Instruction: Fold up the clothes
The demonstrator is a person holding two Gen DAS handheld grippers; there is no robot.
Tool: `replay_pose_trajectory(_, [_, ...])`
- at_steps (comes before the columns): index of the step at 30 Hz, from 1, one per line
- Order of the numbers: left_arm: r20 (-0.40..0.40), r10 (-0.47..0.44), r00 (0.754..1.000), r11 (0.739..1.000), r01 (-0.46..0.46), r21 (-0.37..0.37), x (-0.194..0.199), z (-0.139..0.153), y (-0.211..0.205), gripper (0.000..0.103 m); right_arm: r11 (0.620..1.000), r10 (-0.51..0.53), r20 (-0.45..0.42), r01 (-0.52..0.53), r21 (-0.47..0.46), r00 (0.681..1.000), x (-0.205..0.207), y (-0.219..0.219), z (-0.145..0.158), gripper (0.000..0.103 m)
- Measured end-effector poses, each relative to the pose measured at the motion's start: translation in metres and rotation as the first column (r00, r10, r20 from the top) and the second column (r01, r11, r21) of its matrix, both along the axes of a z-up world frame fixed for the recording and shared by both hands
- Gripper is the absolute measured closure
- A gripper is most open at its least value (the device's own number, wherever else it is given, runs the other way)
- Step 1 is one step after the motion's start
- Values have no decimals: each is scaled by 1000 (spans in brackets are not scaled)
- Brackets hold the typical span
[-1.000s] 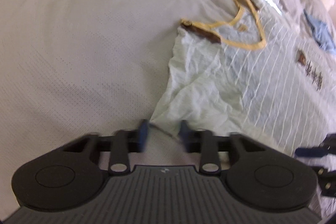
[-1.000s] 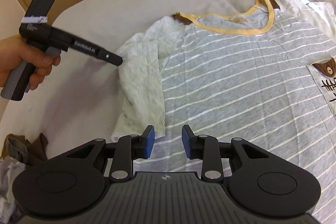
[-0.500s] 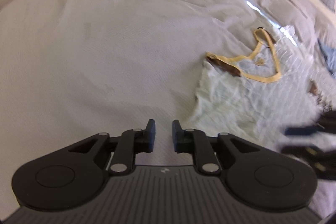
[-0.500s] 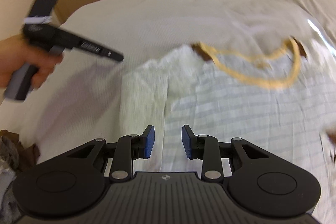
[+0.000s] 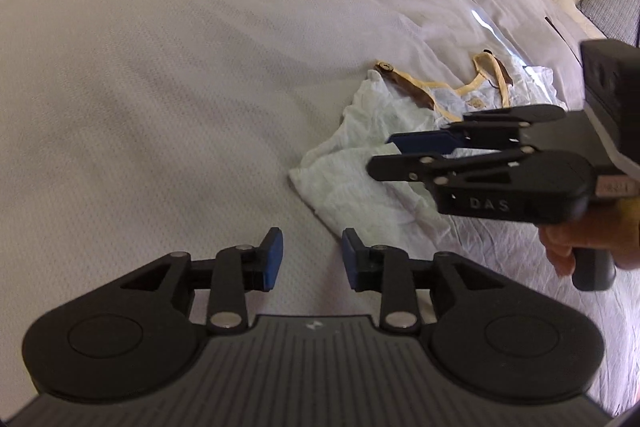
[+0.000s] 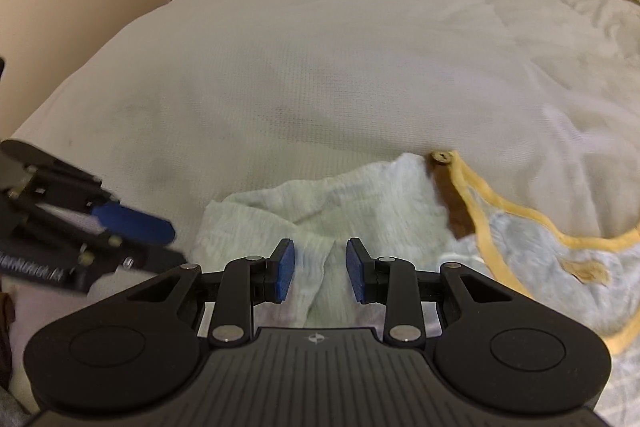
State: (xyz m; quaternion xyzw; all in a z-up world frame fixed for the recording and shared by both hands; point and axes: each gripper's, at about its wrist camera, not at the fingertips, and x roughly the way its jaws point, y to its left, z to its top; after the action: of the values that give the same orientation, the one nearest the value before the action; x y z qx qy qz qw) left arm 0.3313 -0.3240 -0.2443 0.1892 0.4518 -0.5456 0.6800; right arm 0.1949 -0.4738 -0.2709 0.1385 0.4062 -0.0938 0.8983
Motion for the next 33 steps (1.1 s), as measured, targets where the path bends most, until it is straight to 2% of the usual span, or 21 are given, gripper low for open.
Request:
replay_pose_trajectory(2, [7,0,1000,1000,0,1,-1,1,2,76,999,8,8,-8,36,1000,2,-3,-2,71])
replay_pose_trajectory(5, [11,9,1000,1000,-9,0,-1,2,4,75,997,-19,17,17,71,1000,0,-9,2,97])
replay_pose_trajectory(8, [2,23,1000,1000,-23,-14,1,3,3,72,999,-38,71,38,11,997,-7,-5,16,98])
replay_pose_trajectory(13, [-44,51,998,998,-52,-42,8,2,-5,70,993,-95,107,102,-65,990,-15,-3,20,98])
replay_pose_trajectory(16, [-75,53,996,997,-57,-46,11,-1,-14,70,996,-60,32,62,-63,998,-11,-1,9,94])
replay_pose_trajectory(17, [-91,59,994,997,-63,-40,13,-3,-17,70,996,-63,17,64,-60,998,-12,-1,8,90])
replay_pose_trajectory(21, [-163,93,982,993,-103,-60,21,-9,-26,70,993,-111,4,111,-45,994,-24,-5,7,88])
replay_pose_trajectory(23, [-177,95,980,992,-107,-65,25,-9,-33,73,991,-131,11,131,-33,991,-29,-3,11,85])
replay_pose_trajectory(24, [-183,95,979,992,-109,-67,26,-9,-36,79,989,-142,15,142,-28,990,-34,-1,14,84])
replay_pose_trajectory(27, [-113,44,993,997,-50,-52,26,-4,-48,96,986,-168,23,168,-1,986,-60,8,24,82])
replay_pose_trajectory(29, [-56,14,998,998,-17,-55,26,1,-55,97,988,-151,20,151,9,988,-79,25,31,82])
replay_pose_trajectory(33, [-2,8,1000,998,-8,-66,30,7,-62,97,997,-68,-7,68,28,998,-114,76,43,80])
